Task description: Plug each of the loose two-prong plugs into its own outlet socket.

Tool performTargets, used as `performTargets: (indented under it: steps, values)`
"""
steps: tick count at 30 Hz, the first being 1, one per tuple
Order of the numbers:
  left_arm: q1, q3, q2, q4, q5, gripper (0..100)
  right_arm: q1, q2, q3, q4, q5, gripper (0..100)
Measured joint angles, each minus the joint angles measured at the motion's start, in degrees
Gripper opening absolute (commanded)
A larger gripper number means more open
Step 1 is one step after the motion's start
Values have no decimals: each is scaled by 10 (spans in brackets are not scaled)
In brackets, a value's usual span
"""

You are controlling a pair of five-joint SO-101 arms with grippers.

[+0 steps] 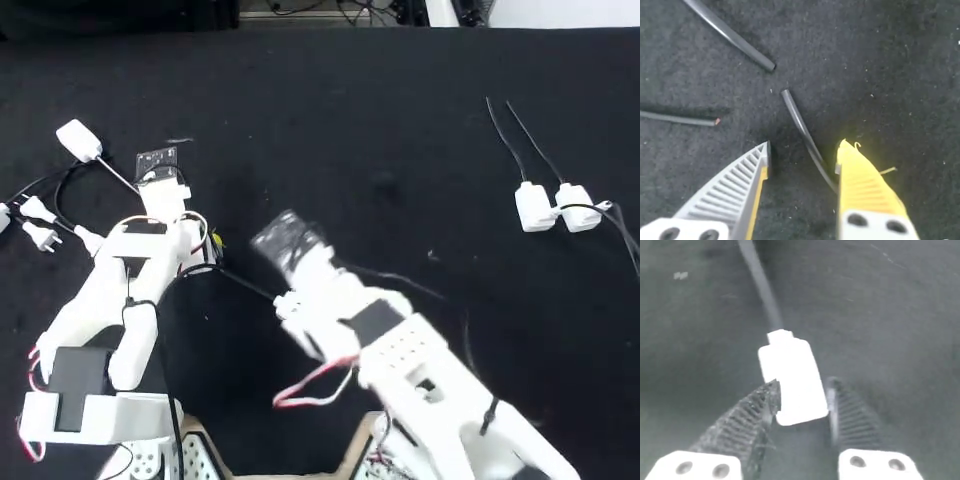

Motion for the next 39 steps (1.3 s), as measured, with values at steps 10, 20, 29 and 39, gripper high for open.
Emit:
performTargets:
  steps: [10,20,29,39]
  values:
    - [-35,0,0,4,32,220,-90,-65,63,1,62,170]
    - [-55,-3,0,50,50,220,-93,-65,81,-8,100,170]
    - [-57,-16,-1,114,50,220,1,-65,81,-54,115,170]
    - [-57,-20,-1,118,-59,220,15,-65,81,-59,118,174]
